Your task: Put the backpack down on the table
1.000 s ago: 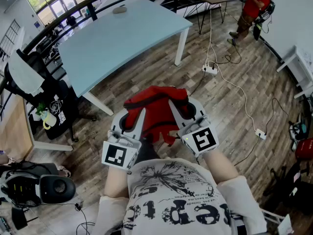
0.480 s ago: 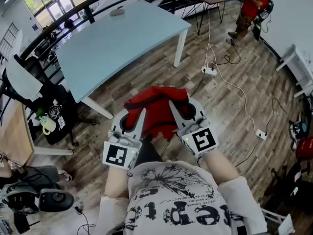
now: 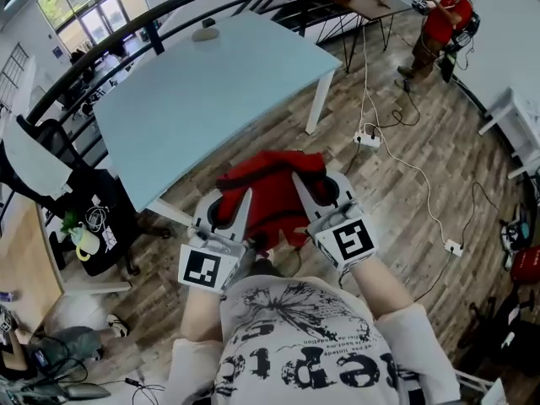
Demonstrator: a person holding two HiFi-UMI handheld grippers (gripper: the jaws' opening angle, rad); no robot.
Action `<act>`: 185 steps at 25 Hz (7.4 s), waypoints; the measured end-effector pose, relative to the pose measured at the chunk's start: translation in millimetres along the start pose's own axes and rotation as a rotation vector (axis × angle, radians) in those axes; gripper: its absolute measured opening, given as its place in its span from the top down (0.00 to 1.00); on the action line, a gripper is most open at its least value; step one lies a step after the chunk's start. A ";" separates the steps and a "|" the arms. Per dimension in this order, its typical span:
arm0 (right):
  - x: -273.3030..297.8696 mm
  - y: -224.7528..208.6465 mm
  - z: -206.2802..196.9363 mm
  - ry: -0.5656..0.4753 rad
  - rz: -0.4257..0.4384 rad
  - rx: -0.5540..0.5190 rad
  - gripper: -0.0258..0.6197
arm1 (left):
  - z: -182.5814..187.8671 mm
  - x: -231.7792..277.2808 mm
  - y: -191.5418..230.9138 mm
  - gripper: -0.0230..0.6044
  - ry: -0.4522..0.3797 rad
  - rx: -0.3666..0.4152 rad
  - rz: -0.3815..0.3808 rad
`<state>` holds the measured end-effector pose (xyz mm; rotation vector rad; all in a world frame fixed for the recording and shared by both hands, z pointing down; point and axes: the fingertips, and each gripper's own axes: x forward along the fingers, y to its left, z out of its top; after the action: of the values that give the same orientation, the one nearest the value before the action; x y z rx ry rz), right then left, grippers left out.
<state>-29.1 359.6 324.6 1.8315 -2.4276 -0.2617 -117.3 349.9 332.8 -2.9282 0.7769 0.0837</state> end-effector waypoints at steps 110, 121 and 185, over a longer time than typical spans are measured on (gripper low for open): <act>728.8 -208.5 -256.0 0.104 0.648 0.170 0.77 | -279.5 367.0 598.3 0.86 0.150 -0.271 0.680; 680.7 -200.4 -314.9 0.203 0.608 0.143 0.67 | -334.0 342.3 552.9 0.79 0.283 -0.352 0.707; 446.1 -254.8 -109.3 -0.117 0.642 0.080 0.97 | -70.9 337.0 332.5 0.91 0.050 0.050 0.738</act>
<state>106.9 -145.7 369.4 0.9849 -2.9753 -0.2207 11.7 -110.9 344.8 -2.4418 1.7831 0.0480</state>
